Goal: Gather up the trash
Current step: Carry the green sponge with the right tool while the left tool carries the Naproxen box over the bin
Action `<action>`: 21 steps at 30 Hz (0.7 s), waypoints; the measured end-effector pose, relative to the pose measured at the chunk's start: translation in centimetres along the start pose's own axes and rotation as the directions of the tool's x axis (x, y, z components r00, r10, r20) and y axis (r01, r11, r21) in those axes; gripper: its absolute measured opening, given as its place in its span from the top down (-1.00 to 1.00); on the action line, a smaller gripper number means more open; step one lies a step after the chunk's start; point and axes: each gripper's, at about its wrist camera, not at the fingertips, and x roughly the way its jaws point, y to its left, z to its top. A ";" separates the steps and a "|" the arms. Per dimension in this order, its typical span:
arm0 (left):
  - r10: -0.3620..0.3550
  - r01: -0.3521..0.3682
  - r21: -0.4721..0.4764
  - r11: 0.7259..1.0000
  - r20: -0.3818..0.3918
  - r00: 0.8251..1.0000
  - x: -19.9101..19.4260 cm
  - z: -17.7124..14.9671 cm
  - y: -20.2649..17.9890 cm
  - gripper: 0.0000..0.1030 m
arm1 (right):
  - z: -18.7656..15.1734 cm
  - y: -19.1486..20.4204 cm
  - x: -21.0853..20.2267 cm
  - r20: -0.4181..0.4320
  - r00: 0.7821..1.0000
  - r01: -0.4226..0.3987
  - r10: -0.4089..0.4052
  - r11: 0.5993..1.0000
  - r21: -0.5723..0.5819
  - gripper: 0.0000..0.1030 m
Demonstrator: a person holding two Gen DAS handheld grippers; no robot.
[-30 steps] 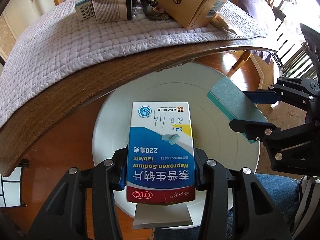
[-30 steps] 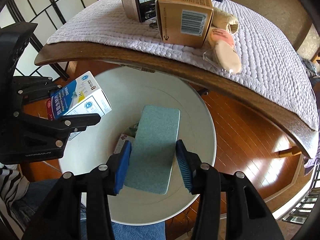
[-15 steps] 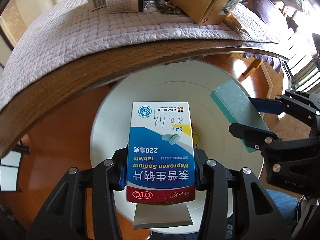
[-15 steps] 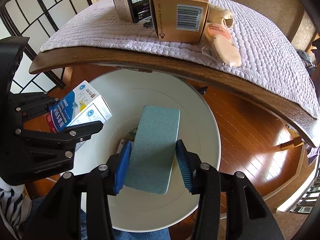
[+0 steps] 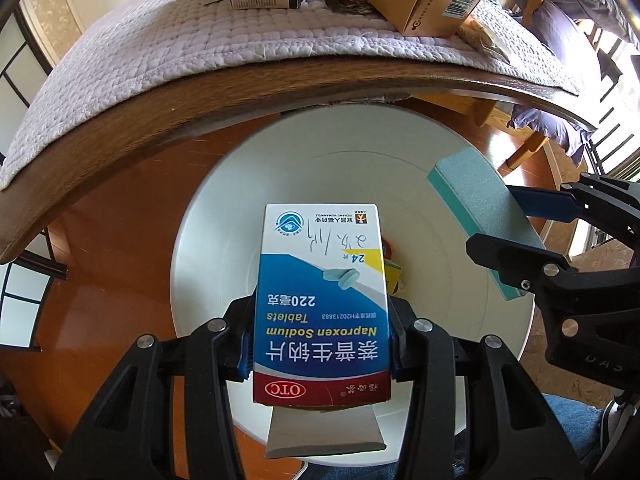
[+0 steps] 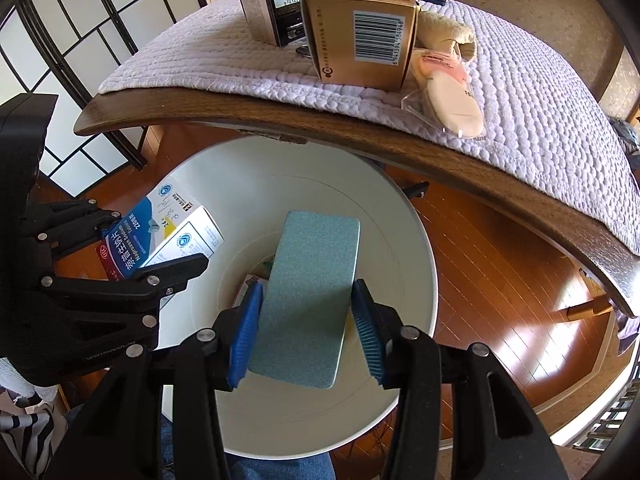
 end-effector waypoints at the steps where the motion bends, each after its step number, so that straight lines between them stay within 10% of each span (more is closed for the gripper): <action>1: -0.001 0.001 0.002 1.000 -0.003 1.000 0.2 0.0 0.3 0.06 | 0.0 -0.1 0.0 -0.001 1.000 0.000 0.000 1.000 0.004 0.12; 21: -0.017 0.020 0.070 0.997 -0.042 0.999 0.9 1.0 -0.1 0.06 | -0.8 0.0 0.5 -0.010 0.999 0.039 -0.038 0.998 0.053 0.11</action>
